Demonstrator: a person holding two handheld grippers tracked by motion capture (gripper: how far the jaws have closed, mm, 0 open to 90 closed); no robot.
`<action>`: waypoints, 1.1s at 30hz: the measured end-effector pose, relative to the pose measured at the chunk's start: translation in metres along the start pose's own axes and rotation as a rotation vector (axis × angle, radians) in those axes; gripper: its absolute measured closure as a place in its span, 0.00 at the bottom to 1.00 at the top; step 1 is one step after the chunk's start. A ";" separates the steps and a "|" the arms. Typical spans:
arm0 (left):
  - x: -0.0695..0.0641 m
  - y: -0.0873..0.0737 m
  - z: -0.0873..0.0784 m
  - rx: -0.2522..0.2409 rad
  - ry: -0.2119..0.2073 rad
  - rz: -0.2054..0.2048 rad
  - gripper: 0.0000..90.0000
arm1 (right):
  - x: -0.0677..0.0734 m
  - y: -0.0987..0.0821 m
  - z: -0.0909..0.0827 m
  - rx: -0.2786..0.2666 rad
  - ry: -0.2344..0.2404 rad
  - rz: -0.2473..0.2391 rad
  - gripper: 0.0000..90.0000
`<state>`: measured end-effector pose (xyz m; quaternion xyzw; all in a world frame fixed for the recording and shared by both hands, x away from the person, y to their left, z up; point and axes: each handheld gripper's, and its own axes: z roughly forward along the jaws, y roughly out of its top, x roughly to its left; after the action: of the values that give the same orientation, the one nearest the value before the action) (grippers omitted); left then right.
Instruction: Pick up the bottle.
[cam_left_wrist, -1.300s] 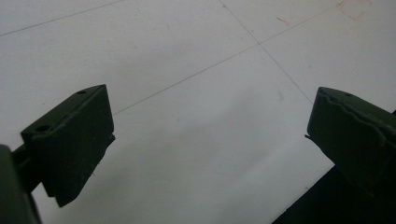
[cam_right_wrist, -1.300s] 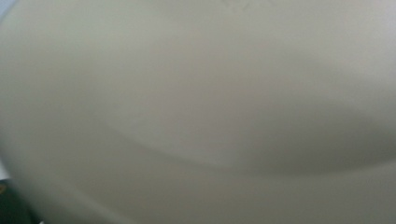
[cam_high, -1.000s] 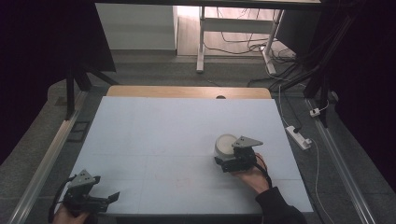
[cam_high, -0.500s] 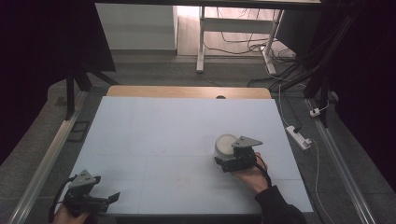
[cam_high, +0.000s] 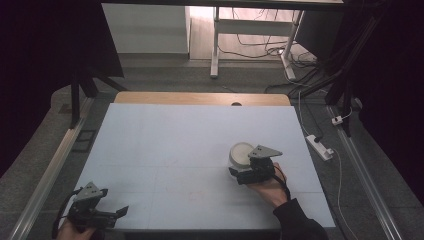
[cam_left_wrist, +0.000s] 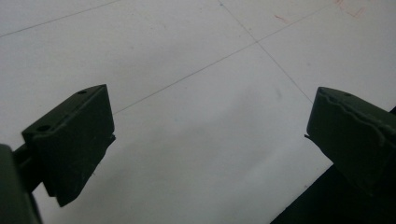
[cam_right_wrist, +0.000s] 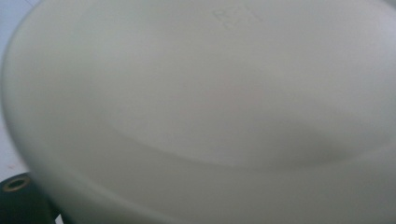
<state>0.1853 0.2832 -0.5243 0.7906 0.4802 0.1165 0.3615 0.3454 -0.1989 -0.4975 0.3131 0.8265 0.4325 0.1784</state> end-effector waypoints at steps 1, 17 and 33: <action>0.000 0.000 0.000 0.000 0.000 0.000 0.02 | 0.001 0.001 -0.001 -0.004 0.006 0.004 0.07; 0.000 0.000 0.000 -0.002 0.001 -0.004 0.02 | 0.019 0.025 0.005 -0.033 0.081 -0.016 0.07; 0.001 0.000 0.000 -0.003 0.000 -0.005 0.02 | 0.044 0.044 0.028 -0.012 0.153 -0.066 0.07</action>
<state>0.1853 0.2839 -0.5242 0.7890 0.4819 0.1164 0.3629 0.3447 -0.1338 -0.4775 0.2506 0.8449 0.4540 0.1309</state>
